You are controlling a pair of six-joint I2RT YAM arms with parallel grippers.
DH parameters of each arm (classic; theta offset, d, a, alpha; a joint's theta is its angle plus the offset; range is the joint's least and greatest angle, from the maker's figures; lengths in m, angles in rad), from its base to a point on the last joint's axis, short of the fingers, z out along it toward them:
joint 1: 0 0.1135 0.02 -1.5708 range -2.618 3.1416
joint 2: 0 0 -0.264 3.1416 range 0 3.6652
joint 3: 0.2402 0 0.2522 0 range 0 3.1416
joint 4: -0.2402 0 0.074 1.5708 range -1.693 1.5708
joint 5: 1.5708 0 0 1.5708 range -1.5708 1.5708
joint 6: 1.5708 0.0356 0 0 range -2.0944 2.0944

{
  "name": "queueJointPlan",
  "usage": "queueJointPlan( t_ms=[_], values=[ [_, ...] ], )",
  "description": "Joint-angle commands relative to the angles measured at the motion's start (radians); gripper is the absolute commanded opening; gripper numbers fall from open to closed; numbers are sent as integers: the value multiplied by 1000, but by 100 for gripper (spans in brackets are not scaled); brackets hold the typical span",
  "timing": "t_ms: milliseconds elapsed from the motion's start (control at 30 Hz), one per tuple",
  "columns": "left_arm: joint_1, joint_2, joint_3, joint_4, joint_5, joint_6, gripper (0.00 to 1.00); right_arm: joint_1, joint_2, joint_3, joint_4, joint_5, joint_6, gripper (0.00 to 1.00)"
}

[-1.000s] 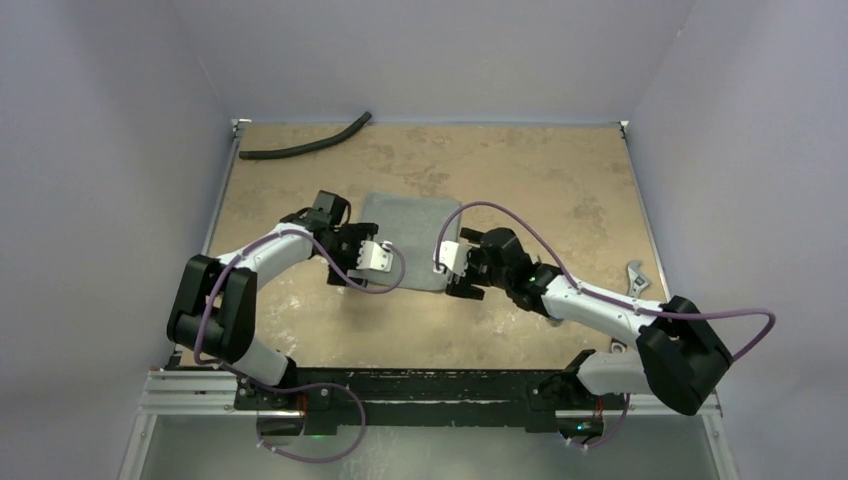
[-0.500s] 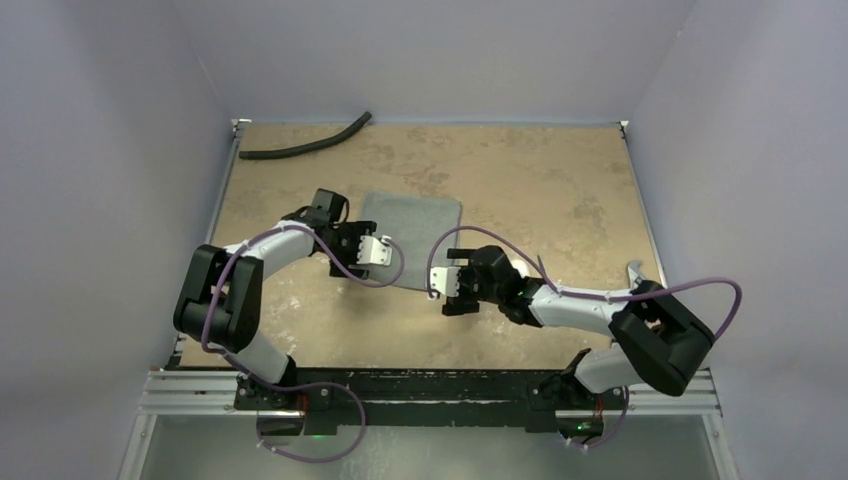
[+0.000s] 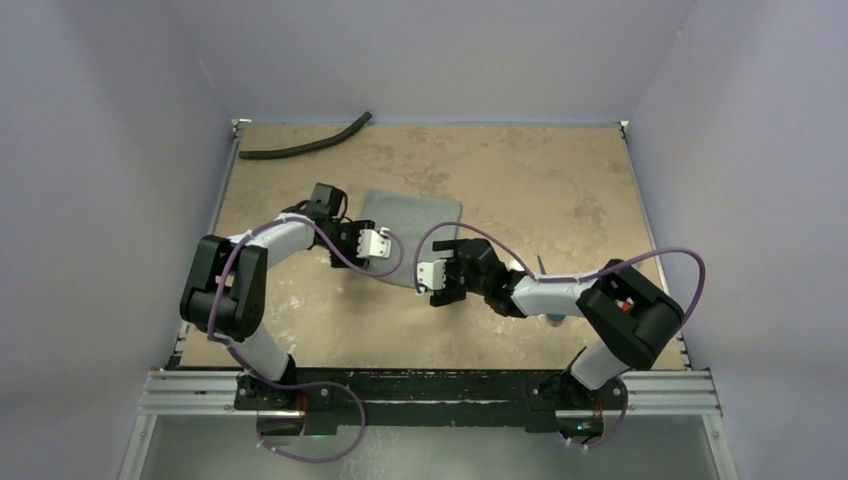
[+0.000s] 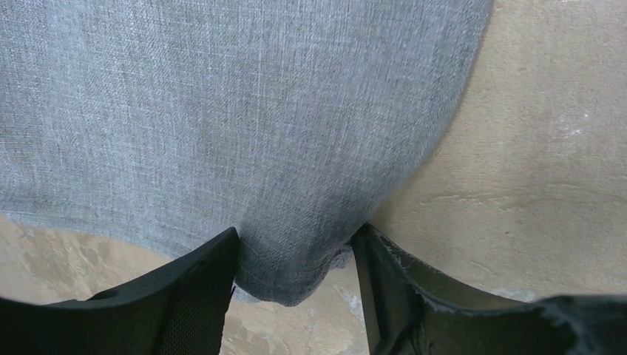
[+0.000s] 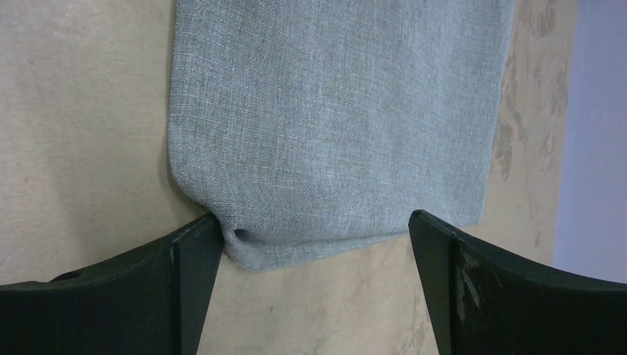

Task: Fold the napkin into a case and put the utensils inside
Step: Pick up the lower triangle-folded napkin from the center of the board.

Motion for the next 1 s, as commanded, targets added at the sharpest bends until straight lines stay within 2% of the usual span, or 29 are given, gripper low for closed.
queueJointPlan(
  t_ms=[0, 200, 300, 367, 400, 633, 833, 900, 967],
  values=[
    [26, 45, 5, -43, 10, 12, 56, 3, 51, 38, -55, -38, 4, 99],
    [35, 70, 14, -45, 16, 6, 49, 3, 49, 40, -61, -48, 50, 94],
    [40, 93, 42, -54, 23, -15, 39, 4, 62, 50, -56, -41, 64, 88],
    [47, 106, 62, -57, 28, -44, 10, 3, 72, 65, -62, -34, 91, 81],
    [52, 110, 70, -53, 29, -61, 0, 2, 77, 75, -70, -38, 103, 76],
    [99, 110, 93, -77, 67, -88, 0, 2, 66, 84, -83, -36, 155, 65],
    [123, 74, 95, -158, 92, -55, 0, 9, 94, 165, -136, -34, 202, 61],
    [127, 54, 90, -199, 93, -39, 0, 14, 112, 208, -167, -49, 230, 61],
    [132, 22, 71, -228, 91, -17, 0, 42, 131, 244, -198, -51, 241, 70]
  ],
)
